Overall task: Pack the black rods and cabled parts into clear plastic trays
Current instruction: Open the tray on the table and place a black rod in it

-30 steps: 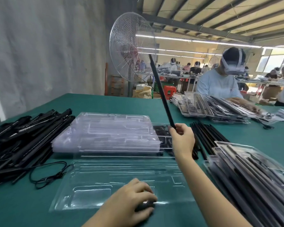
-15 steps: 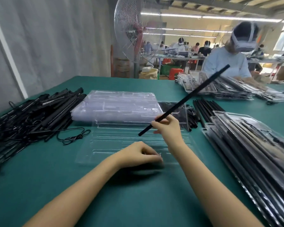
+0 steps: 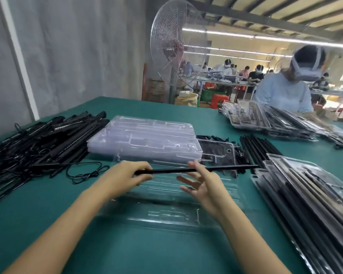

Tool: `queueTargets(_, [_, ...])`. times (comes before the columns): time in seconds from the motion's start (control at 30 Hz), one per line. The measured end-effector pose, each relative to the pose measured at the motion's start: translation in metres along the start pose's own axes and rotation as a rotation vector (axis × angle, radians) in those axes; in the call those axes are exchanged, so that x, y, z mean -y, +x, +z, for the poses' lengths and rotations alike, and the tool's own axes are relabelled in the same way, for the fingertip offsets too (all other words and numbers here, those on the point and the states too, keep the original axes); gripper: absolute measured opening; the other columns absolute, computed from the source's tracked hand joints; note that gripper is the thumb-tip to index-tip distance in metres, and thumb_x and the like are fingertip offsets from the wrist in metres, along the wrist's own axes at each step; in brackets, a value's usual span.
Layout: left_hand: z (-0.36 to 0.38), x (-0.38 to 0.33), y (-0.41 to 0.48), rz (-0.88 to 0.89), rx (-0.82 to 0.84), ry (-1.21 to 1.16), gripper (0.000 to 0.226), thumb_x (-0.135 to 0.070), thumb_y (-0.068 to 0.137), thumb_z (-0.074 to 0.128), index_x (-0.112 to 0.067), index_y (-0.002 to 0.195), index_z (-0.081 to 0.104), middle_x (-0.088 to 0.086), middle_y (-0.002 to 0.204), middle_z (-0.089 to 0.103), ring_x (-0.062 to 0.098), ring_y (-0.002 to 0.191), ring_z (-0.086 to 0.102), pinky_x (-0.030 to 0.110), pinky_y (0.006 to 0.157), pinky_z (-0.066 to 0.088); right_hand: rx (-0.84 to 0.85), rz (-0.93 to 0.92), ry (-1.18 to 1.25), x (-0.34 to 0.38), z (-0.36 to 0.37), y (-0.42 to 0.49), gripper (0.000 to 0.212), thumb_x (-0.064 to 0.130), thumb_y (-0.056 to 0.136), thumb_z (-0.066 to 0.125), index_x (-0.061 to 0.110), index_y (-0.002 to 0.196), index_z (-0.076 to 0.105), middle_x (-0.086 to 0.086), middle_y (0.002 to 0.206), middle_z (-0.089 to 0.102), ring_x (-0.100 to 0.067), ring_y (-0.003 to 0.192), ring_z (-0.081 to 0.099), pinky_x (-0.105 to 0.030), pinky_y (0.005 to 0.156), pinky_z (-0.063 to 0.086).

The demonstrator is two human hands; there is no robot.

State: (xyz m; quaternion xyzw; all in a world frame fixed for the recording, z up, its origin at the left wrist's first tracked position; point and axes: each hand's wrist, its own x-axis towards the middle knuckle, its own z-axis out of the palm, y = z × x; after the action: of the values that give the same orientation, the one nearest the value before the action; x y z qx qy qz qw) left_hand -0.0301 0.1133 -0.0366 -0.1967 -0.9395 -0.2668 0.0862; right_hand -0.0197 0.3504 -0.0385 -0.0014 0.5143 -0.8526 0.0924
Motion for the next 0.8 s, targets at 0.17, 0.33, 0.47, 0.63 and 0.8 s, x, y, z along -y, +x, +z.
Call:
queueTargets(0.17, [-0.015,0.033,-0.015,-0.149,-0.061,-0.205,0.018,-0.033,0.08,0.073,-0.048,0.087,0.065,-0.009,0.08,0.068,0.013,0.074,0.063,0.035,0.076,0.05,-0.305,-0.117,0.111,0.018,-0.039,0.002,0.005,0.013,0.093,0.053,0.012,0.089,0.055,-0.006,0.08,0.063,-0.015,0.059,0.066,-0.025,0.056,0.049])
queueTargets(0.33, [-0.009,0.041,-0.019,-0.168,-0.212,-0.245,0.031,-0.021,0.081,0.074,-0.047,0.092,0.064,-0.015,0.092,0.068,0.0,0.09,0.061,0.02,0.078,0.045,-0.325,-0.172,0.048,0.02,-0.058,0.002,0.003,0.004,0.09,0.056,0.005,0.088,0.058,-0.008,0.075,0.063,-0.016,0.061,0.067,-0.022,0.054,0.055])
queueTargets(0.47, [-0.003,0.043,-0.021,-0.192,-0.263,-0.18,0.032,-0.013,0.08,0.073,-0.038,0.088,0.055,-0.01,0.092,0.063,0.008,0.092,0.06,0.024,0.079,0.044,-0.307,-0.207,-0.252,0.026,-0.064,-0.002,0.007,-0.007,0.085,0.059,-0.002,0.082,0.063,-0.013,0.067,0.067,-0.018,0.057,0.069,-0.021,0.053,0.055])
queueTargets(0.63, [0.008,0.041,-0.02,-0.117,-0.258,0.045,0.017,-0.019,0.082,0.072,-0.021,0.099,0.074,-0.007,0.092,0.057,0.014,0.093,0.048,0.026,0.088,0.038,-0.47,-0.305,-1.042,0.029,-0.077,-0.002,0.014,0.01,0.081,0.071,0.011,0.068,0.067,-0.003,0.064,0.065,-0.01,0.055,0.06,-0.021,0.055,0.046])
queueTargets(0.8, [0.013,0.036,-0.02,-0.207,-0.206,0.0,0.045,-0.015,0.086,0.066,-0.034,0.125,0.053,-0.006,0.105,0.044,0.013,0.095,0.052,0.028,0.089,0.041,-0.435,-0.254,-1.351,0.017,-0.08,0.004,0.008,0.012,0.083,0.068,0.015,0.076,0.065,-0.01,0.089,0.062,-0.015,0.077,0.055,-0.021,0.067,0.035])
